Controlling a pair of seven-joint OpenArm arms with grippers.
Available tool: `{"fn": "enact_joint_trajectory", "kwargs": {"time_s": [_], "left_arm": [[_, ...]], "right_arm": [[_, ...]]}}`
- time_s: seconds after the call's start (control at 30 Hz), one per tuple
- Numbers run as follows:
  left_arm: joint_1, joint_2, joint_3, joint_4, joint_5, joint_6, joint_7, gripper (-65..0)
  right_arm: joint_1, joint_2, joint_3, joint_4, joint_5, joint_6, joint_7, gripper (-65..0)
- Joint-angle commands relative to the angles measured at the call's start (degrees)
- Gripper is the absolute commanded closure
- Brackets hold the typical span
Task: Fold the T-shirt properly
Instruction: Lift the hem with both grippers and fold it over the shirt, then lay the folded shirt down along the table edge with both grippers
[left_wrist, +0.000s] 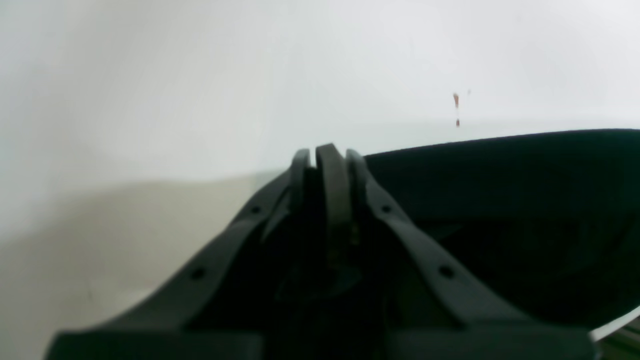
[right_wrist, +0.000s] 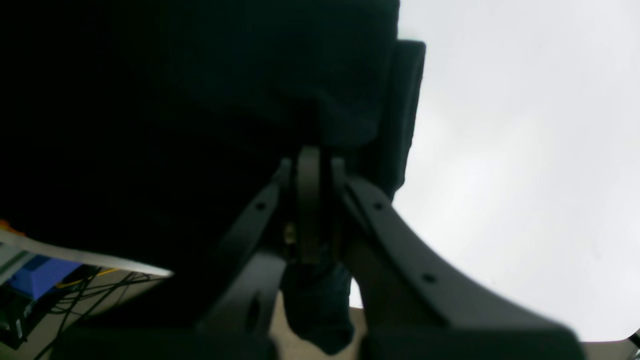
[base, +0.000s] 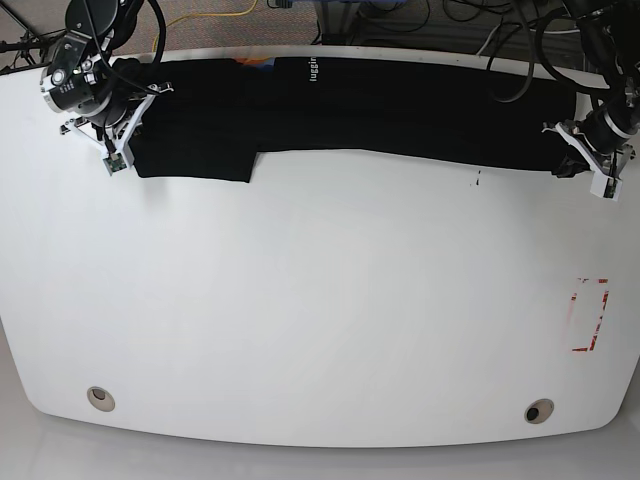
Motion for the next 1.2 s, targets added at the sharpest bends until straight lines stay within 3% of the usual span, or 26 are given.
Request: {"fn": "enact_joint_trajectory", "kwargs": {"time_s": [0.0,0.23,0.6,0.73,0.97,1.17], "left_arm": [[1.9,-2.4,-0.4,1.5,-0.3,0.0,-0.9,-1.7],[4.2,-4.0,2.9,1.0,-0.3,0.0,-0.9,-12.2],[5.7,-4.6,3.7,0.5,-0.7,0.0,-0.3,-33.9],[4.8,-4.7,2.6,2.4,-3.3,-0.5,4.4,-36.1],[0.6,-5.2,-1.0,9.0,-13.9,-0.5,15.4,-36.1],[-3.8,-5.1,-0.8,9.4,-19.1,-0.5,18.4,-36.0]], "right_arm": [[-0.9,0.8,0.3,1.2,-0.3,-0.1,0.5,0.0],[-1.6,0.7,0.3,0.9,-0.5,-0.1,0.8,0.0],[-1.5,0.7,0.1,0.8,-0.6,-0.1,0.8,0.0],[-1.5,0.7,0.1,0.8,-0.6,-0.1,0.8,0.0],[-1.3,0.6,0.0,0.8,-0.4,-0.1,0.8,0.0],[-1.2,-1.0,0.0,0.8,-0.7,-0.1,0.9,0.0]]}}
